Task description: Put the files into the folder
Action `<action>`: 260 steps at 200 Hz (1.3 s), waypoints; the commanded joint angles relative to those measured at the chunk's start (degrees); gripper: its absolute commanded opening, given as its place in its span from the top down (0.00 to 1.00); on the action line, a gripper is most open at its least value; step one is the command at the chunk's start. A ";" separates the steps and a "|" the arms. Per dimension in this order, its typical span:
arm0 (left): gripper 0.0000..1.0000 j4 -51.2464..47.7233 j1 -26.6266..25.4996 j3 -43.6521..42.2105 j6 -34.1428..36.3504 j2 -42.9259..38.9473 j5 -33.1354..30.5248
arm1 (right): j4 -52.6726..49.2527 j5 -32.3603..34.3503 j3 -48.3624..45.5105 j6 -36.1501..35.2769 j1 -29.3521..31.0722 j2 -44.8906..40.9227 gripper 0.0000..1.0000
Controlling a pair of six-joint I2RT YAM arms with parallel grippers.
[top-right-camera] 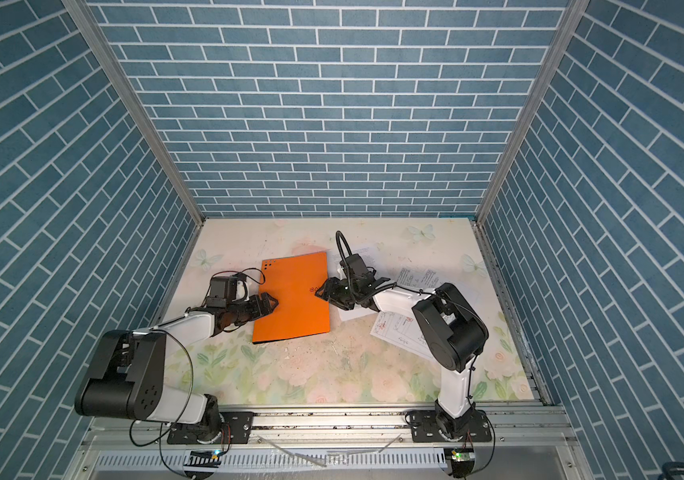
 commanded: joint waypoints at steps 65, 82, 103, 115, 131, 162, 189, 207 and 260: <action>0.11 0.90 -1.94 0.10 0.44 1.22 6.19 | 1.55 -3.77 -3.41 -0.03 1.09 -2.30 0.40; 0.11 -0.36 -1.96 0.33 0.49 0.98 5.11 | 1.64 -3.46 -3.99 0.03 0.96 -2.52 0.40; 0.09 -4.03 -2.04 1.01 0.45 -0.25 1.17 | 1.99 -3.03 -4.75 0.13 0.62 -2.81 0.40; 0.07 -6.81 -2.04 1.39 0.25 -1.81 -1.25 | 2.32 -2.73 -5.32 0.23 0.48 -2.87 0.40; 0.03 -8.99 -2.04 0.69 -0.75 -5.06 -3.28 | 3.12 -2.62 -6.02 0.25 0.39 -2.92 0.40; 0.00 -13.39 -2.11 -1.56 -2.59 -13.49 -6.04 | 6.06 -3.63 -6.92 1.14 0.30 -2.66 0.40; 0.00 -15.12 -2.22 -3.59 -3.97 -18.02 -5.81 | 8.63 -5.04 -6.90 1.95 0.30 -2.73 0.42; 0.00 -15.24 -2.30 -4.89 -4.55 -18.76 -5.45 | 11.53 -5.60 -7.78 3.37 0.29 -3.09 0.44; 0.00 -16.67 -5.68 -6.83 -3.77 -23.80 -5.04 | 18.87 -7.56 -9.45 7.08 0.26 -3.36 0.53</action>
